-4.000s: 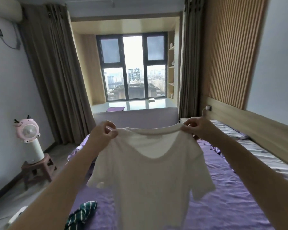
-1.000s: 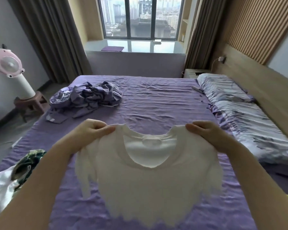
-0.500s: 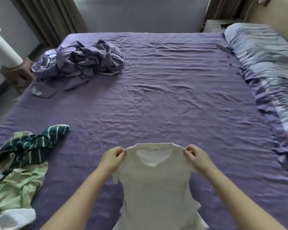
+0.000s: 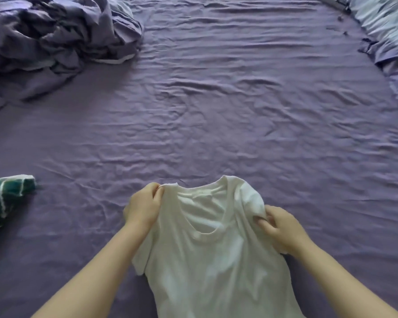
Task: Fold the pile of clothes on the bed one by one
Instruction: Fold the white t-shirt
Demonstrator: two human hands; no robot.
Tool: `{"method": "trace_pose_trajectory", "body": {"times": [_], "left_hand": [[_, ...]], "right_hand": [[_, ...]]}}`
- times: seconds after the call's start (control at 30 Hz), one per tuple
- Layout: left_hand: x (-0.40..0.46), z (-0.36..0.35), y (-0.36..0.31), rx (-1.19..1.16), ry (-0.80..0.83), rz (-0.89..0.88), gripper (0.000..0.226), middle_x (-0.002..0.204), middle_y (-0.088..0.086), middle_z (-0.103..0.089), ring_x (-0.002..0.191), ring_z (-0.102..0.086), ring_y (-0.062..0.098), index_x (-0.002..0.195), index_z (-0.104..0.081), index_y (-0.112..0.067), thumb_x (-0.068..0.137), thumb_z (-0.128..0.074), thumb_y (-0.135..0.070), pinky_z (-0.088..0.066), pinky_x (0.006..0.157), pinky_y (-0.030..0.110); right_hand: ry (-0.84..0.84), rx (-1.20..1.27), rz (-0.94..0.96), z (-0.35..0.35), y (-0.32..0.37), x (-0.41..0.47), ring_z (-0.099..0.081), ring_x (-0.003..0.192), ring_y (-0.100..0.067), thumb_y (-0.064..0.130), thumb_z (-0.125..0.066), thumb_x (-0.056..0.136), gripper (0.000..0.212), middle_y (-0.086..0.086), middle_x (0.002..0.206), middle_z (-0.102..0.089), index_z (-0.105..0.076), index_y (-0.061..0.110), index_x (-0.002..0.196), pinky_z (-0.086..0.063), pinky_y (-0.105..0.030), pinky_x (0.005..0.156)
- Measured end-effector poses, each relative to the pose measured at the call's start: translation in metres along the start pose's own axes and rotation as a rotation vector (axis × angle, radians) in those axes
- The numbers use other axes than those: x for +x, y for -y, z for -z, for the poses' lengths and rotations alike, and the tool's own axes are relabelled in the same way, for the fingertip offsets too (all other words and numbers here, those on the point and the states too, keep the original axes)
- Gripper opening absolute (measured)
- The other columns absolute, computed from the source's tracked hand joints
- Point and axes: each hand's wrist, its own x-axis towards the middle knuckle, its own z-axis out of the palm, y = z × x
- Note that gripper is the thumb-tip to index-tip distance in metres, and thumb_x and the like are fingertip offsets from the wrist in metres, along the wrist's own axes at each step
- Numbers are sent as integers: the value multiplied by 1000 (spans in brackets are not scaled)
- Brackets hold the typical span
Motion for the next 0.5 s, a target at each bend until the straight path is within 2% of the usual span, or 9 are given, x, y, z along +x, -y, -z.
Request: {"method": "trace_pose_trajectory", "body": {"times": [0.1,0.17,0.23,0.3,0.37,0.4,0.43,0.5], "left_hand": [[5,4,3,-5,-88,-116,24,84,-3,-66,84,-59,27,95,-61,-26,99,-41,-38,-38,64,33],[11,12,-1,-54,-217,-224,24,83,2,-67,80,-61,30,98,-62,-22,99,-42,-36,-43,62,36],[25,18,-10,-100,-260,-259,26,88,6,-68,83,-62,32,100,-62,-19,98,-42,-36,-44,64,37],[43,14,-19,-87,-155,-199,31,98,5,-66,95,-60,31,113,-59,-22,97,-43,-42,-41,70,36],[54,7,-26,-54,37,-51,53,111,4,-62,109,-56,28,136,-41,-23,92,-46,-52,-42,82,39],[56,3,-26,-73,110,26,65,119,6,-59,116,-53,28,142,-32,-21,89,-50,-54,-43,89,41],[55,0,-24,-77,145,83,74,127,7,-56,122,-49,28,145,-26,-19,87,-53,-56,-42,95,44],[48,-6,-16,41,133,105,81,138,8,-49,129,-43,29,145,-28,-17,82,-58,-58,-39,100,45]], "right_hand": [[-281,252,-130,8,2,3,-45,62,-24,21,-50,94,24,2,60,-50,-46,10,73,-38,-41,60],[-439,171,-147,21,2,6,-53,66,-32,24,-45,95,17,-6,66,-58,-54,14,84,-40,-43,58],[-553,62,-191,35,-4,14,-58,73,-39,35,-38,93,26,-16,78,-64,-56,16,94,-38,-40,57],[-546,6,-259,44,-12,26,-59,80,-40,44,-36,93,31,-16,87,-66,-55,19,98,-38,-39,61],[-407,26,-343,47,-22,40,-59,95,-36,43,-45,94,29,-11,100,-66,-54,22,111,-42,-41,73],[-327,47,-378,47,-27,44,-58,102,-34,43,-48,93,36,-8,105,-66,-53,20,119,-42,-41,79],[-277,67,-412,46,-31,45,-57,106,-31,44,-50,92,42,-5,106,-66,-52,17,124,-41,-41,84],[-270,71,-465,42,-38,44,-57,104,-29,48,-50,90,43,-2,105,-65,-56,16,118,-42,-40,84]]}}
